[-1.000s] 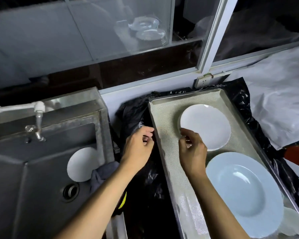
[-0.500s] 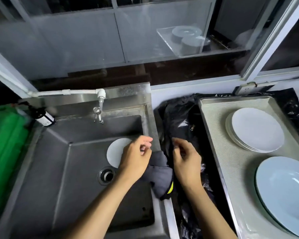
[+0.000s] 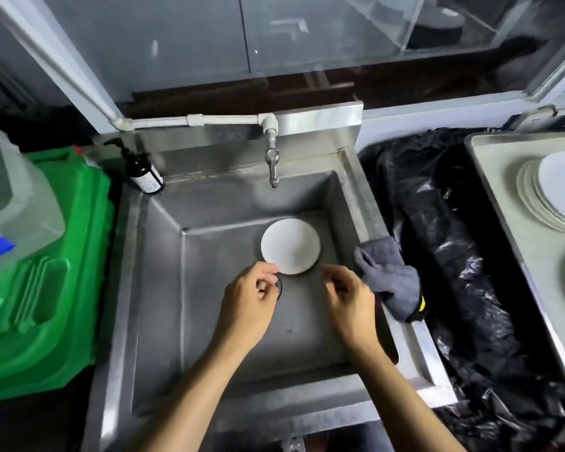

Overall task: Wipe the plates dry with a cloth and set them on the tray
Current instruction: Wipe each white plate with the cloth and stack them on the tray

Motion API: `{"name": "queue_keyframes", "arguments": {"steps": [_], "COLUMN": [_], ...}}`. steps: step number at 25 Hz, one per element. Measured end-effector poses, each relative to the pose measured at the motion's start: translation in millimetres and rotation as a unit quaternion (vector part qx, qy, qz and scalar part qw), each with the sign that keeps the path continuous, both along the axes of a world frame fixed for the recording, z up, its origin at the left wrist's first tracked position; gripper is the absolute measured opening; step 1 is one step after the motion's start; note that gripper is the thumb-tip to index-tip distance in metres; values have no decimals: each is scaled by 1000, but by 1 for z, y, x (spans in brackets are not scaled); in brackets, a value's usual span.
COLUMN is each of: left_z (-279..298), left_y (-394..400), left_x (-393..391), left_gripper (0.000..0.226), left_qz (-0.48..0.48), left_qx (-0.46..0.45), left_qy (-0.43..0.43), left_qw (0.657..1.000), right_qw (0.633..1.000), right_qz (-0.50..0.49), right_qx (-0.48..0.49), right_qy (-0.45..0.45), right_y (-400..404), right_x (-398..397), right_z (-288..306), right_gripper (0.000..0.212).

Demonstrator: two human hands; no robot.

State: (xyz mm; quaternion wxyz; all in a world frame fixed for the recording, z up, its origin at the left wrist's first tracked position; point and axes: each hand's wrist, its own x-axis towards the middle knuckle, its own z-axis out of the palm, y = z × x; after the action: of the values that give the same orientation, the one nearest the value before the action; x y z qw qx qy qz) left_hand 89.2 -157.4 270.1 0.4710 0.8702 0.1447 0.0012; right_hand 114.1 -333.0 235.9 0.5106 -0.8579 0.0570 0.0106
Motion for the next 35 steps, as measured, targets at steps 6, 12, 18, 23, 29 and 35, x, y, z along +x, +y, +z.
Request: {"name": "queue_keyframes", "arguments": {"steps": [6,12,18,23,29,35], "left_z": [-63,-160,-252,-304,-328,-332], "left_y": [24,28,34,42,41,44], "left_x": [-9,26,89,136,172,176], "left_gripper": [31,32,32,48,61,59], "left_qz": [47,79,84,83,81,121], "left_qx": [-11,-27,-28,-43,-47,-88], "left_qy": [37,70,102,148,211,207], "left_qw": [998,994,991,985,973,967], "right_qw": [997,990,985,983,981,975], "right_qz": [1,18,6,-84,-112,-145], "right_qx": [-27,-52,-6,-31,-55,-10], "right_qy": [79,130,172,160,147,170], "right_y": [13,12,23,34,36,35], "right_x": [-3,43,110,162,184,191], "right_z": [-59,-156,-249,-308,-335,-337], "right_gripper": [28,23,35,45,38,37]}}
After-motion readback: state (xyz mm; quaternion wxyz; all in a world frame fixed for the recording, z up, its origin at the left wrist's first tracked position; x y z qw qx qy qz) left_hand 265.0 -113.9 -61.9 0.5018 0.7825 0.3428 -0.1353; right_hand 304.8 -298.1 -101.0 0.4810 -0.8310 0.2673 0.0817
